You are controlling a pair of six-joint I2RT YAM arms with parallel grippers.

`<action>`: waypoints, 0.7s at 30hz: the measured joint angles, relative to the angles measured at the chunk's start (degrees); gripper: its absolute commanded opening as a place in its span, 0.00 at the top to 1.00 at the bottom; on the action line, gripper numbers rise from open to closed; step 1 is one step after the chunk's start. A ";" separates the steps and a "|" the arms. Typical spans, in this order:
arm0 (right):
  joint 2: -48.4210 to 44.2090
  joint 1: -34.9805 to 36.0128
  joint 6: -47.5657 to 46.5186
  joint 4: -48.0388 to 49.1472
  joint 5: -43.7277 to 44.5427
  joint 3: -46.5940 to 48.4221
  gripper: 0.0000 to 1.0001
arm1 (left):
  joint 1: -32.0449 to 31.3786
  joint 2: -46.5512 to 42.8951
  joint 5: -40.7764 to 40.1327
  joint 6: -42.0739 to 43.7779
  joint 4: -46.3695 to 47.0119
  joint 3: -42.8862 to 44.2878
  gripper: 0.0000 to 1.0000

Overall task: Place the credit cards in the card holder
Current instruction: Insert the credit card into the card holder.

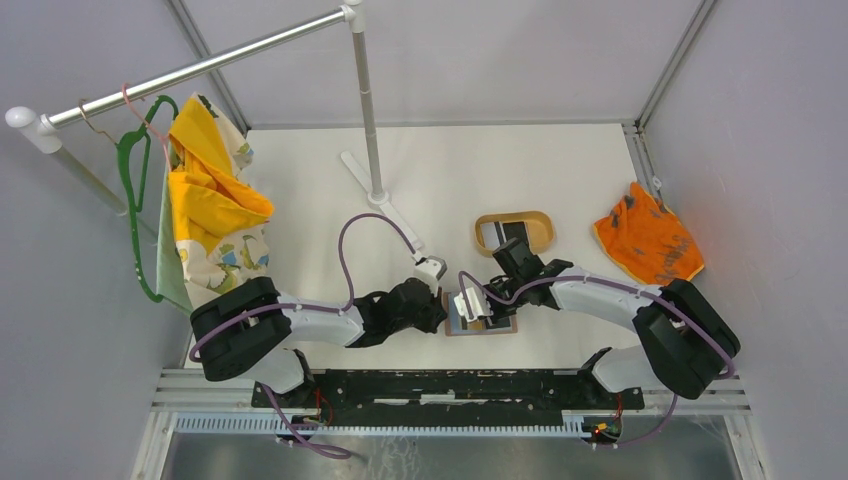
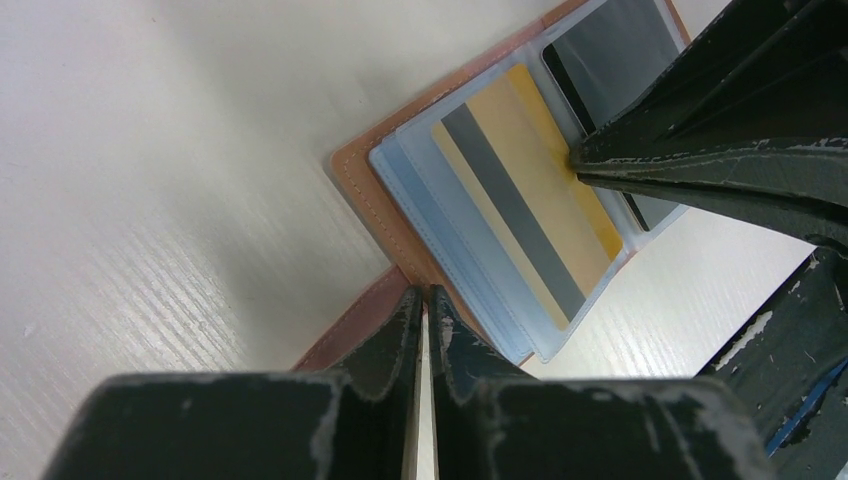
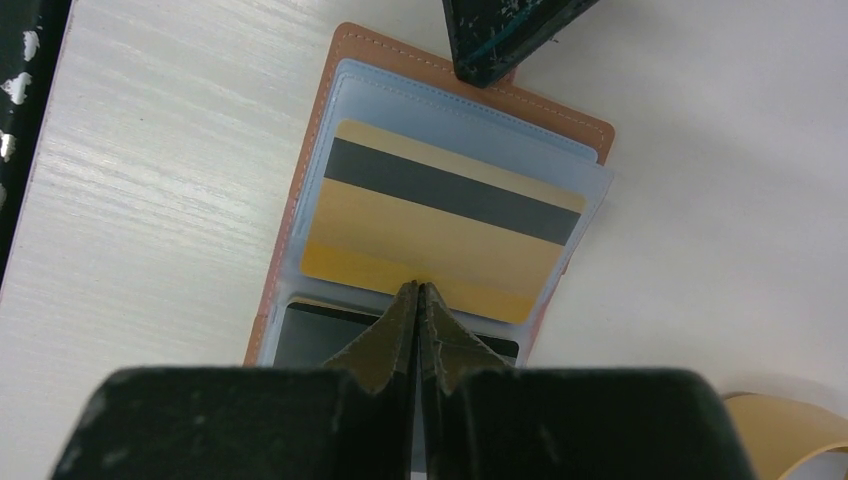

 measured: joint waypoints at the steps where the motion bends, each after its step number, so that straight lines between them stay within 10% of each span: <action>1: 0.00 0.00 -0.17 -0.07 0.04 0.00 0.93 | 0.00 0.00 0.09 0.00 0.00 0.00 0.90; 21: 2.05 0.74 5.29 3.93 -0.42 0.00 0.91 | 0.00 -0.09 0.92 0.00 -0.28 0.15 0.88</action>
